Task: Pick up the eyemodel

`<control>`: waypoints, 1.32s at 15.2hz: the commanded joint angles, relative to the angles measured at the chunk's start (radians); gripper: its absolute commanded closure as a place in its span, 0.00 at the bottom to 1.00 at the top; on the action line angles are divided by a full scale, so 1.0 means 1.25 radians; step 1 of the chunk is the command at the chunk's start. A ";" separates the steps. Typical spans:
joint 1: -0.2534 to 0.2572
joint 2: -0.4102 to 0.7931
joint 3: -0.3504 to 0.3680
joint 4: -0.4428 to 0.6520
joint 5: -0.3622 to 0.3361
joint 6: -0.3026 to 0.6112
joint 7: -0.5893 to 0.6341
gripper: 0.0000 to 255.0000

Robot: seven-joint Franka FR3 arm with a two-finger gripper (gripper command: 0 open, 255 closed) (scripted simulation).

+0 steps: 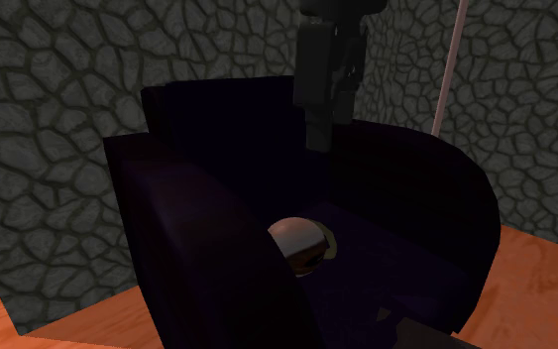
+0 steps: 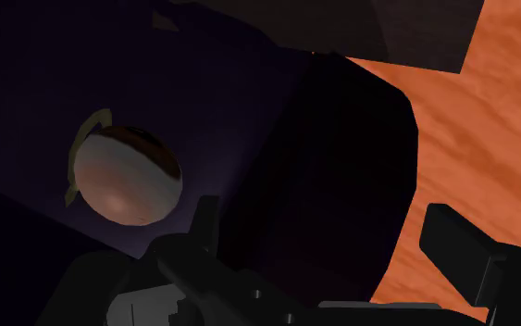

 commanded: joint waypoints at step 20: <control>-0.111 0.404 -0.216 0.013 0.050 0.393 -0.023 0.00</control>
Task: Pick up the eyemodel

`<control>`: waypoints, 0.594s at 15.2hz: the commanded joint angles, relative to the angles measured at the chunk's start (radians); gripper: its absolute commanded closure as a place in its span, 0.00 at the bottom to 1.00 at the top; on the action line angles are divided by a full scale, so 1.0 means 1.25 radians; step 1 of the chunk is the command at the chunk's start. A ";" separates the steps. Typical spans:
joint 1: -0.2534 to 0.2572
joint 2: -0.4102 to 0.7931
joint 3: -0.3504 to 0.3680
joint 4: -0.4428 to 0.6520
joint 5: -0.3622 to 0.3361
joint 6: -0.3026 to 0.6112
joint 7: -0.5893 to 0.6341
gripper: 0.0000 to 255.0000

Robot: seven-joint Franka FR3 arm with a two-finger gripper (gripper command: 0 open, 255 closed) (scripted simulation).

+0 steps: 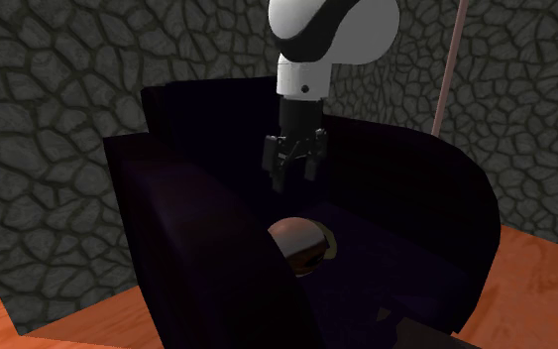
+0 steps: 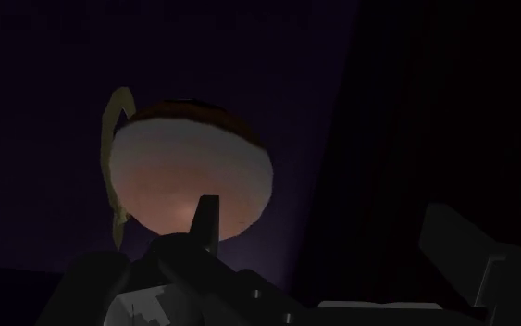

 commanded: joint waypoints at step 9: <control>-0.042 0.276 -0.094 0.113 0.153 0.132 -0.082 0.00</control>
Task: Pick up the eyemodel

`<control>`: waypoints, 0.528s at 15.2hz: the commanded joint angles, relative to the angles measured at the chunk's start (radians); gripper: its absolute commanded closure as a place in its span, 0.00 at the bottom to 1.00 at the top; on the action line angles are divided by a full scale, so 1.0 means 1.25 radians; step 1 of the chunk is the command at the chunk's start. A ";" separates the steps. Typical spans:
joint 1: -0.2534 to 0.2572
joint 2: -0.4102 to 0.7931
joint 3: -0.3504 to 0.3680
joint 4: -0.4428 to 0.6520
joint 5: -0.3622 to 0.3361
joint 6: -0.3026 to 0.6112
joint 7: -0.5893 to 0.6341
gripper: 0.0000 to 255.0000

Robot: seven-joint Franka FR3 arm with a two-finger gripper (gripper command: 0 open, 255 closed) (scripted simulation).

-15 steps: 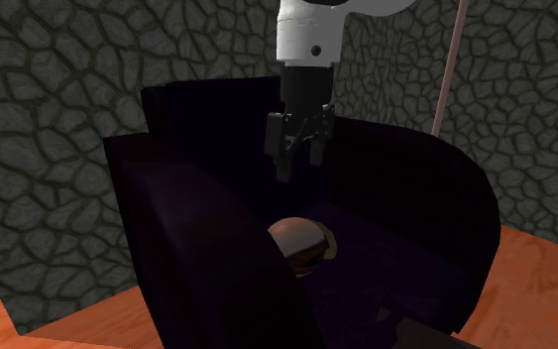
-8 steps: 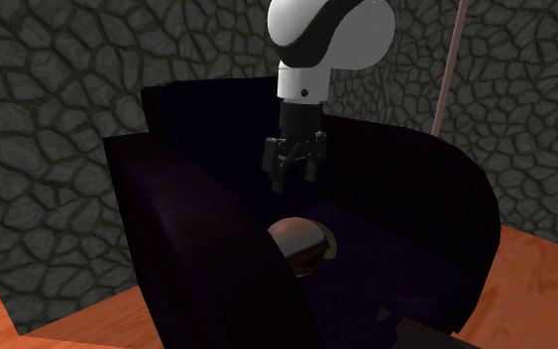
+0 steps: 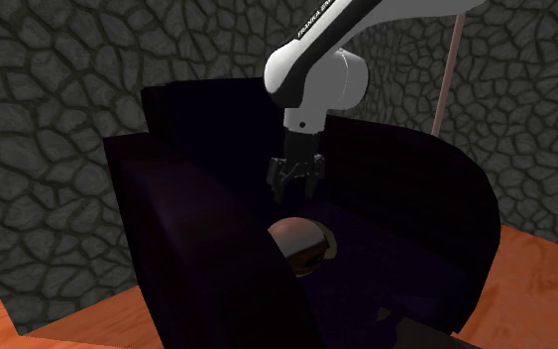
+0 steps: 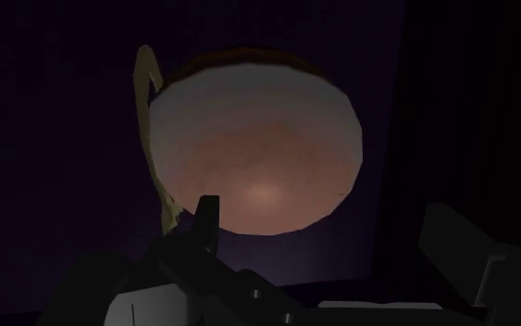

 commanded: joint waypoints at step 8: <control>-0.084 0.264 -0.020 0.153 0.196 0.051 -0.093 0.00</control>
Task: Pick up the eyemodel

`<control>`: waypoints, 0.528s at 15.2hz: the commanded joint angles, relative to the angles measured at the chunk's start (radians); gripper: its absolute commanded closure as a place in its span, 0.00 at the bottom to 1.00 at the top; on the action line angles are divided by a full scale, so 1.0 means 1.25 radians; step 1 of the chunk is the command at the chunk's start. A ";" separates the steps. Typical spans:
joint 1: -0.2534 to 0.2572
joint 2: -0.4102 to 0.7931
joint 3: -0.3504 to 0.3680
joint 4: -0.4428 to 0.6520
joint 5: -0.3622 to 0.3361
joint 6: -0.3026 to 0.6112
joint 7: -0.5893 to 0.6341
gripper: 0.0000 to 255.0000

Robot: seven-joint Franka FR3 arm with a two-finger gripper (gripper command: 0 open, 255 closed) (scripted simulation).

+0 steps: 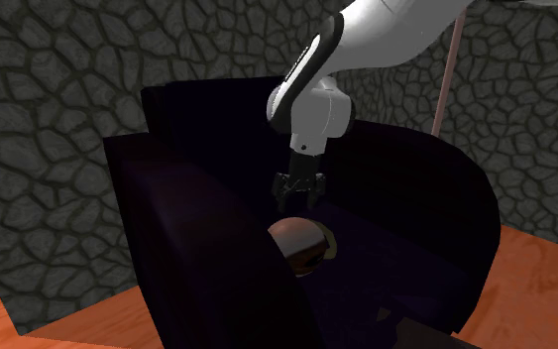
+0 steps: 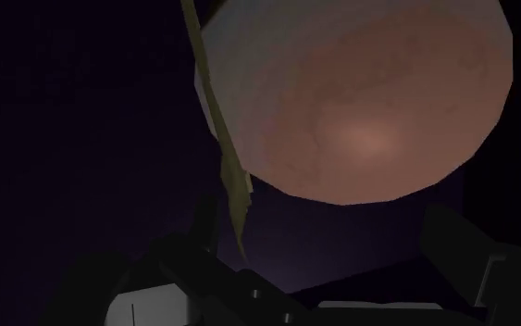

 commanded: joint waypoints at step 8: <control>-0.053 0.127 0.019 0.052 0.091 0.047 -0.052 0.00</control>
